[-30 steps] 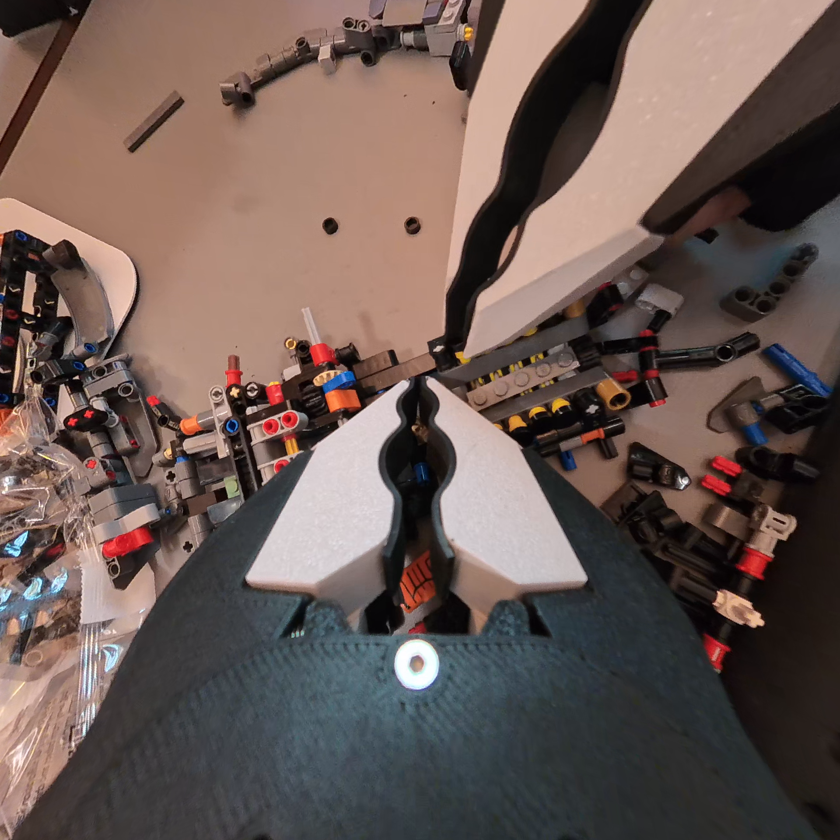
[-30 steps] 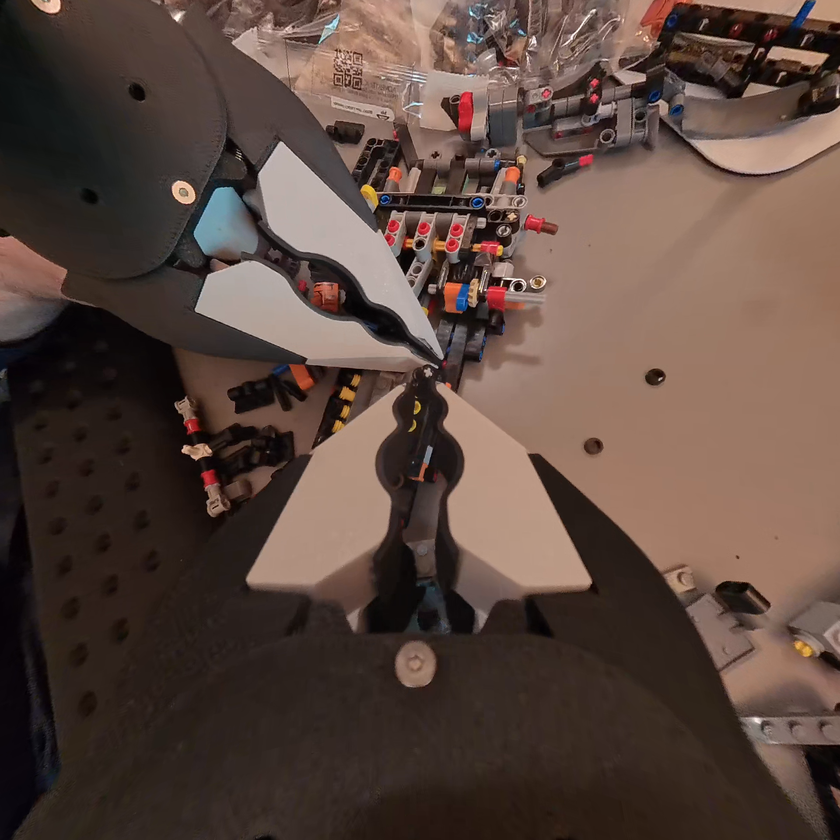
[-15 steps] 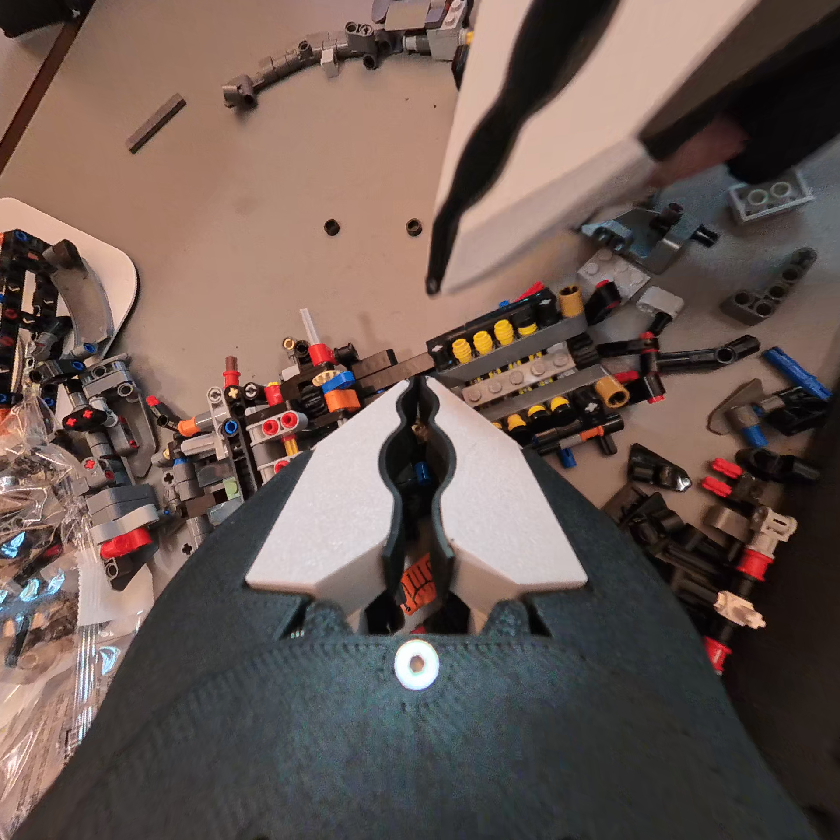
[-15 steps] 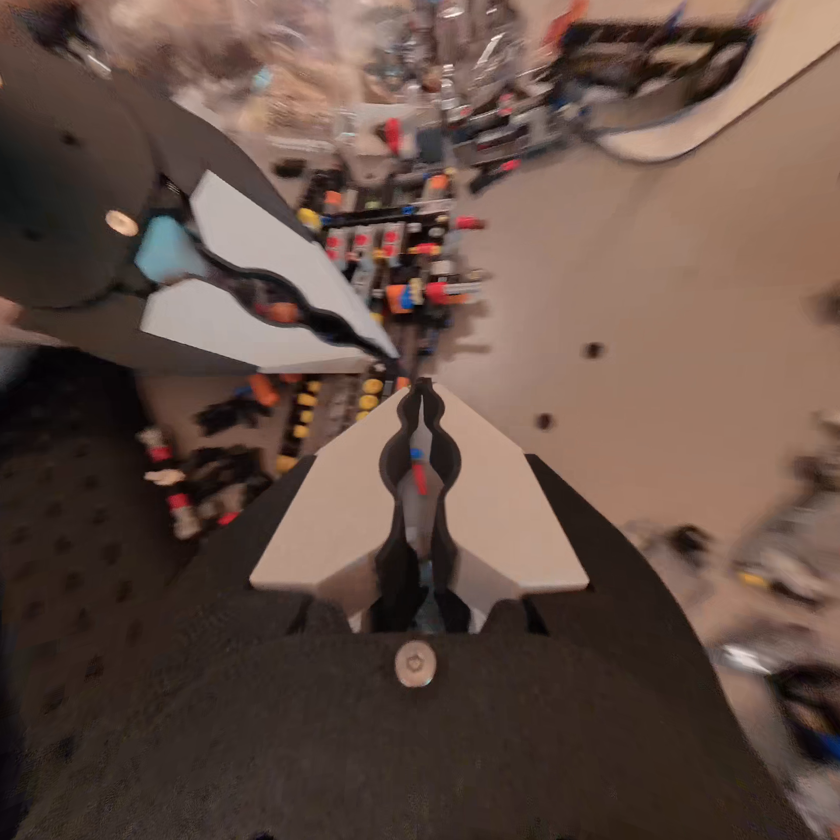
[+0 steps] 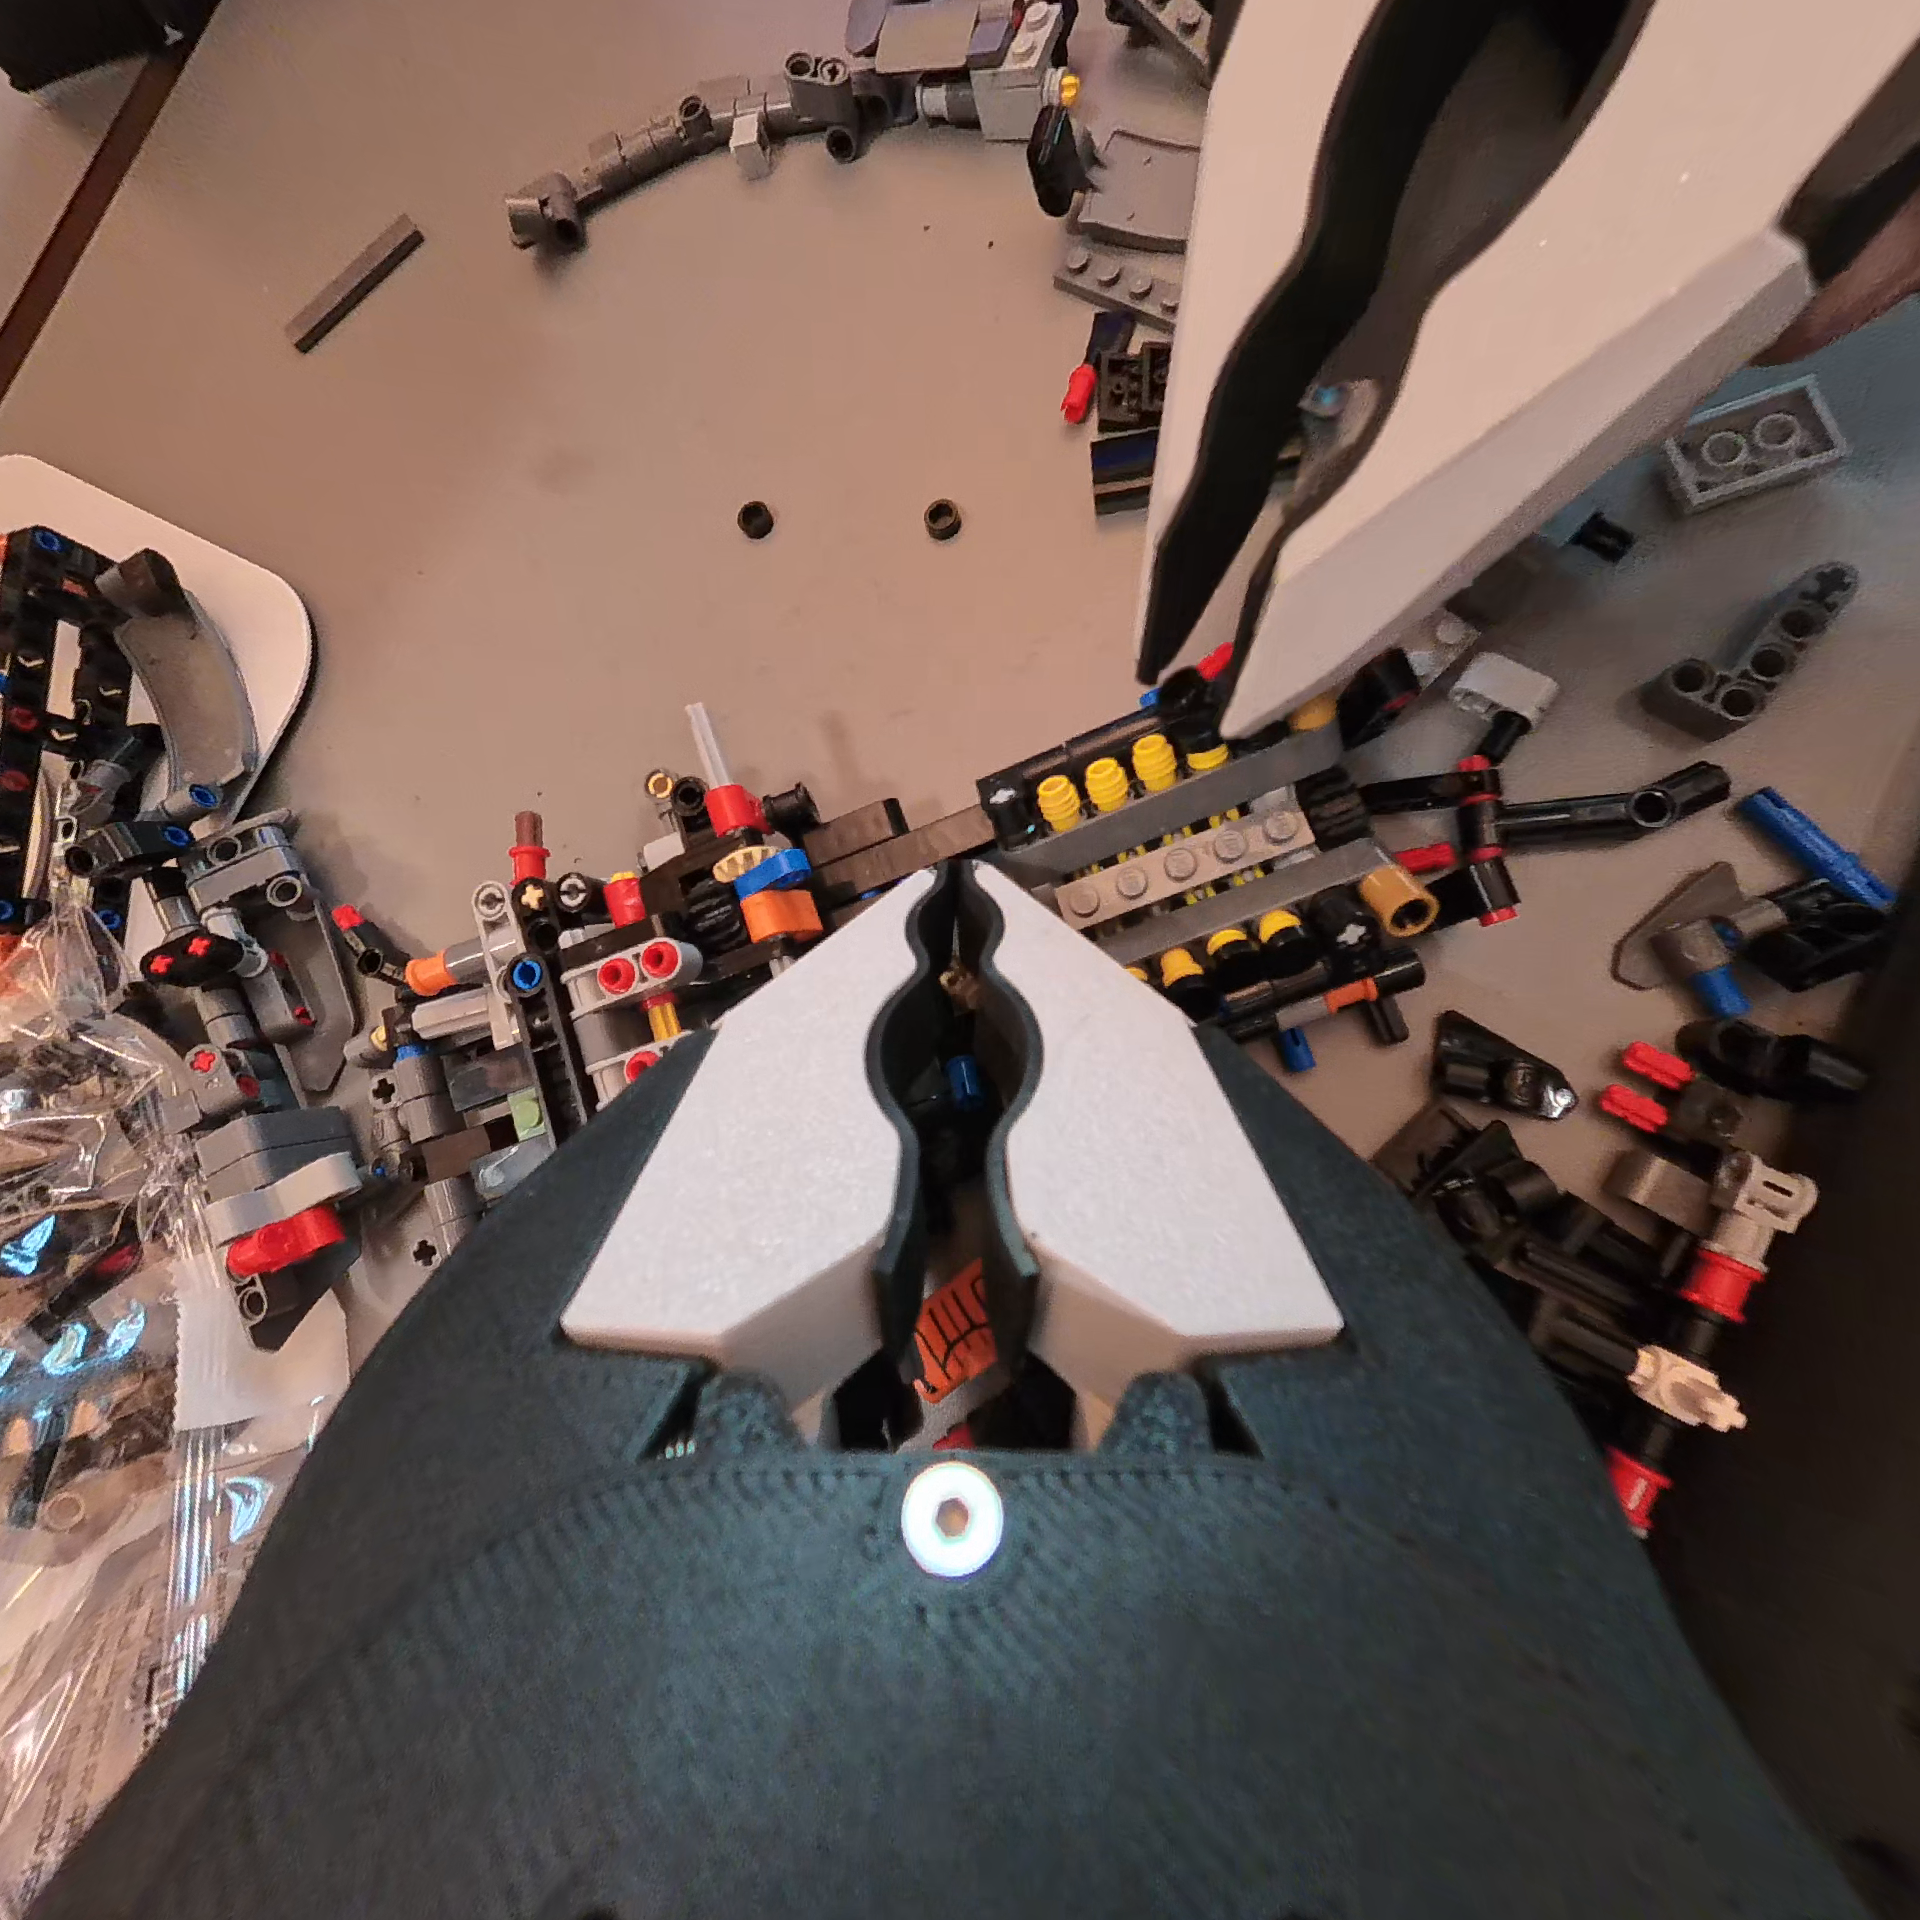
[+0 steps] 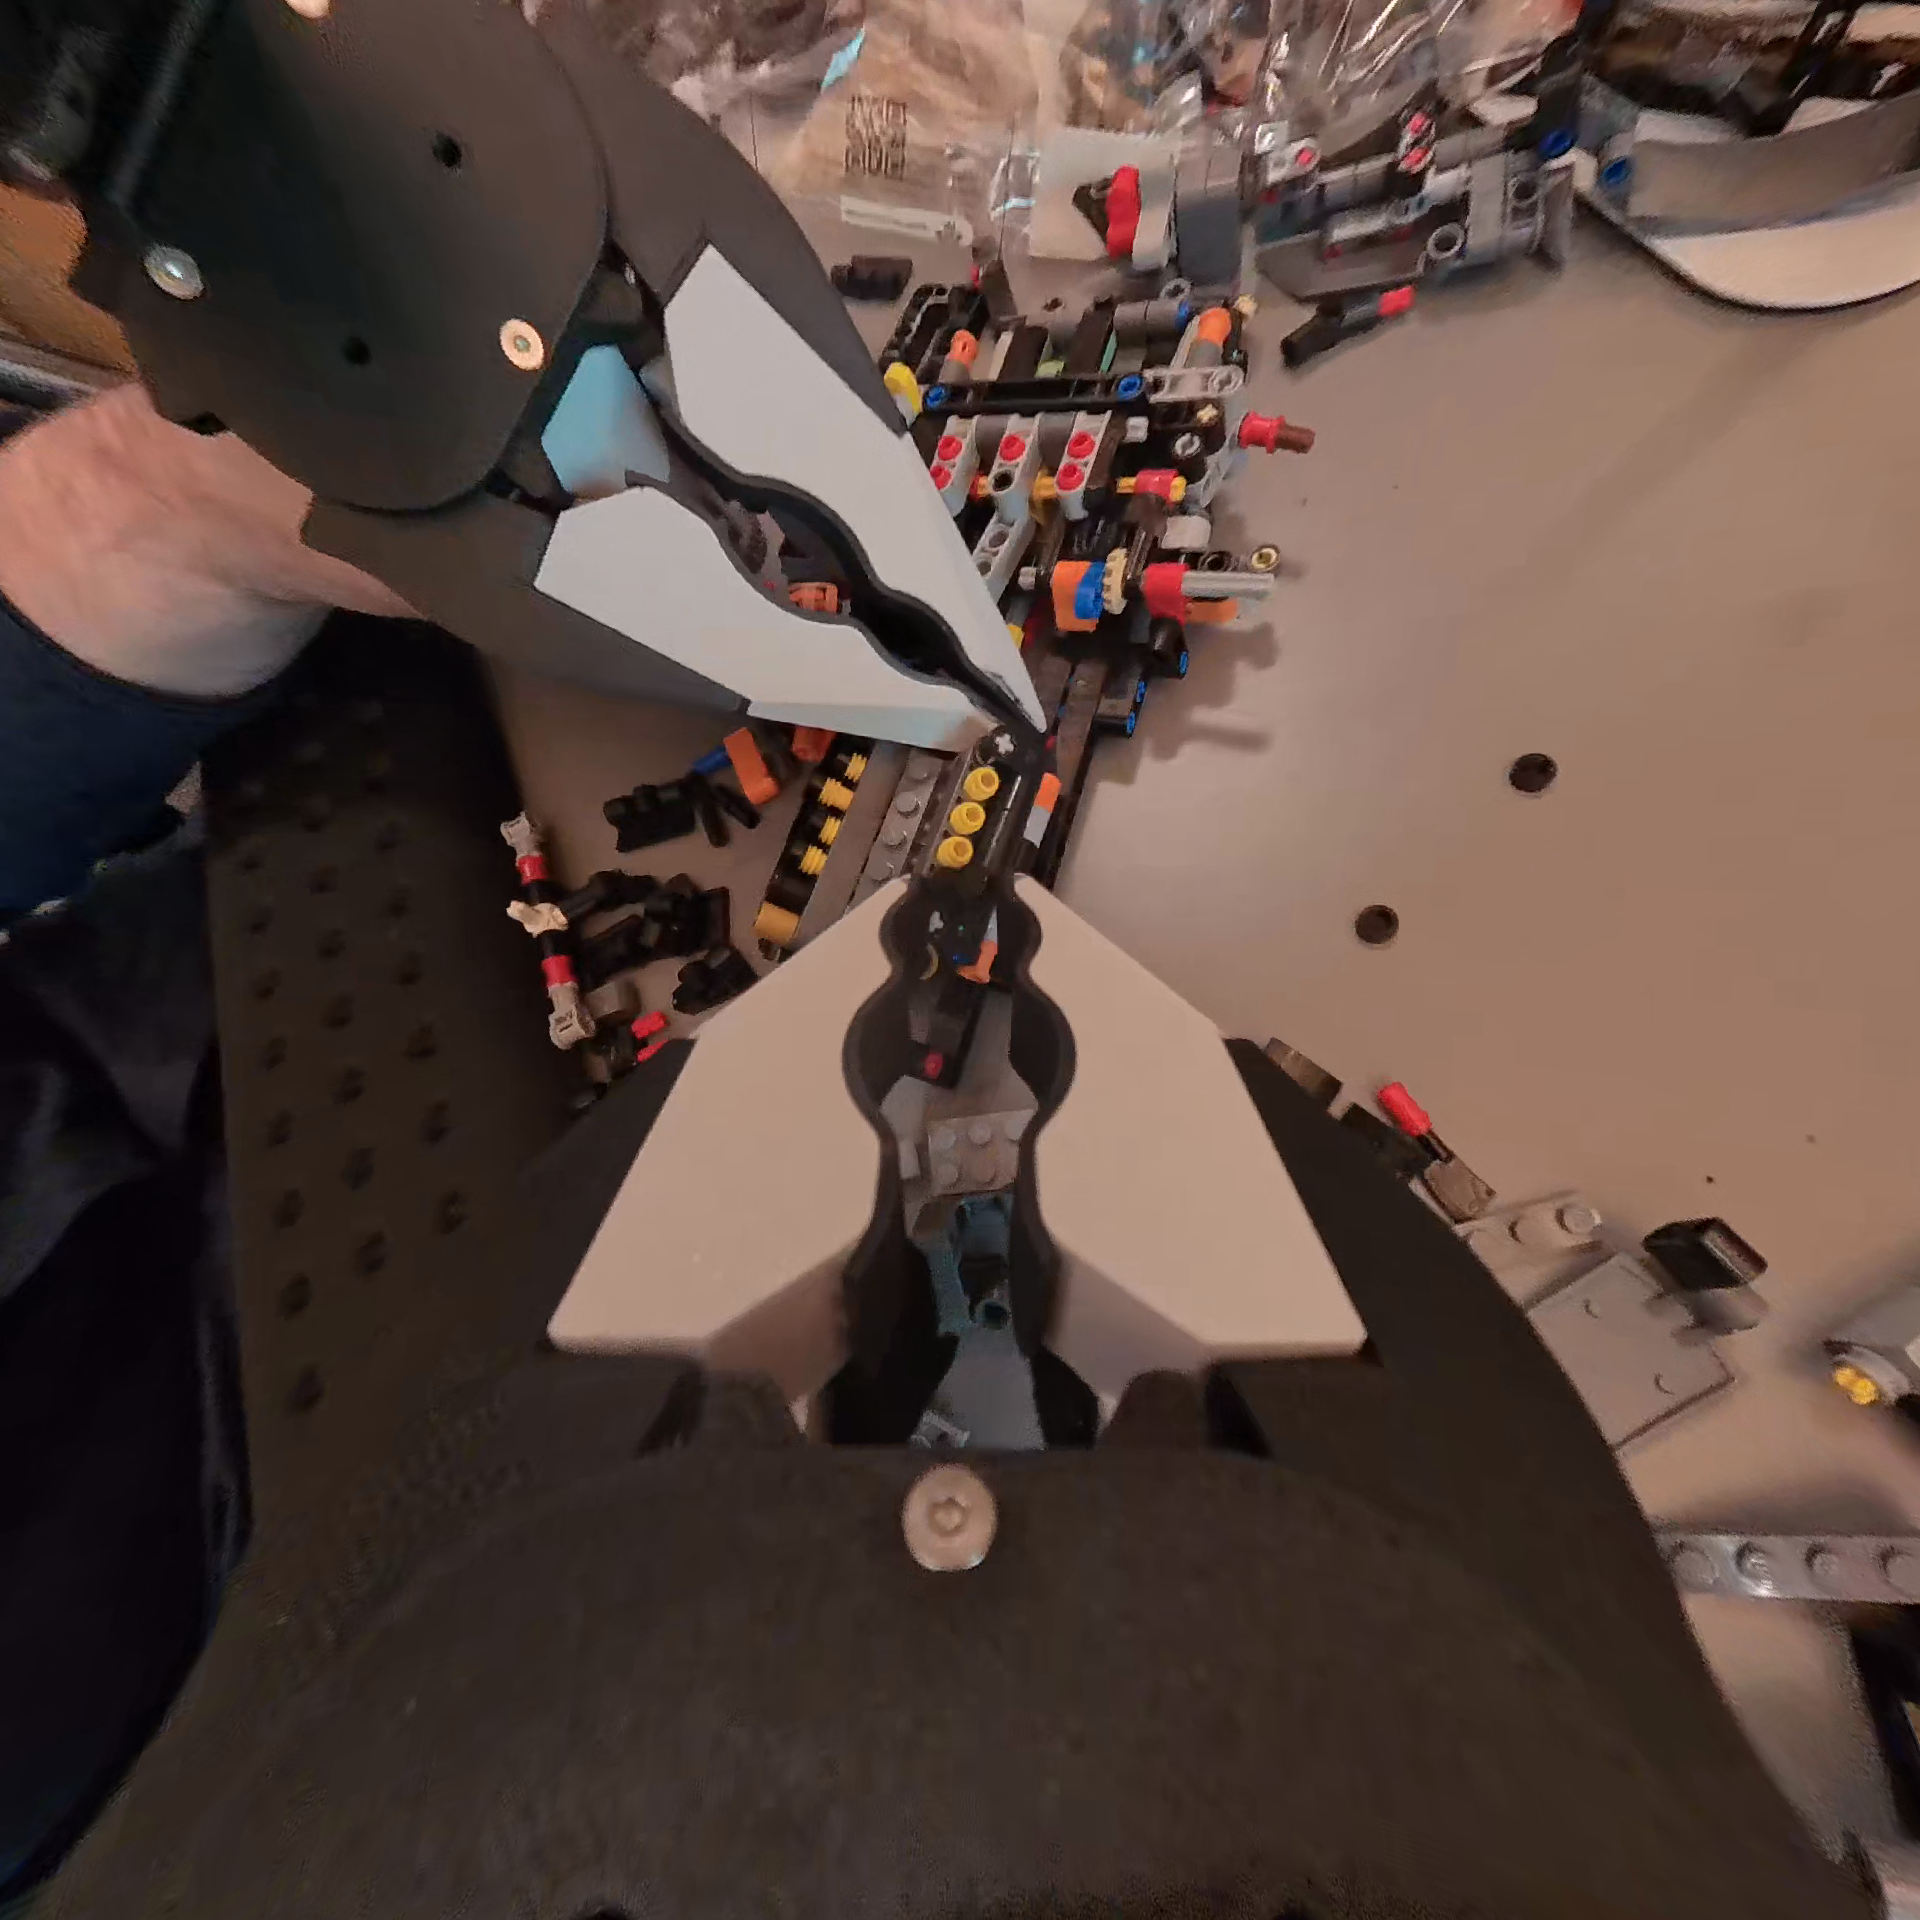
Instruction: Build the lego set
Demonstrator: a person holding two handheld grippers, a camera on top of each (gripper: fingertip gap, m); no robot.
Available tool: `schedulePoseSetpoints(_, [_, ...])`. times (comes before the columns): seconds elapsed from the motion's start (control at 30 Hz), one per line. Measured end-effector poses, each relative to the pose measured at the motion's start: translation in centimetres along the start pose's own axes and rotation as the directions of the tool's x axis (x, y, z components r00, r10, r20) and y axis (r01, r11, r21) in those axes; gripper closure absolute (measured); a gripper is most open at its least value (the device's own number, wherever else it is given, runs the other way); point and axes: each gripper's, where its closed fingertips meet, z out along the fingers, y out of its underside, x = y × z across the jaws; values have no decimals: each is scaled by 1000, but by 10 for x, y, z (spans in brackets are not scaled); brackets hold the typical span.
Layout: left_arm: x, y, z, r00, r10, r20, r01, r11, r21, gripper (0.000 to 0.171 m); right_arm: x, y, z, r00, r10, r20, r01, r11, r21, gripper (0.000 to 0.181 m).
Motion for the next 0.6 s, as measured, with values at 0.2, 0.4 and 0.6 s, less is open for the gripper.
schedulePoseSetpoints(0.2, [0,0,0,1000,-2,-1,2,1000,-1,171,4,2,3,1000,-4,-30,3,1000,-23,159])
schedulePoseSetpoints(0.4, [0,0,0,1000,-3,2,3,1000,-5,171,0,3,7,999,-18,-36,16,999,-41,171])
schedulePoseSetpoints(0.6, [0,-1,1,1000,-11,2,11,1000,-3,171,-4,0,8,999,43,5,-43,999,-11,181])
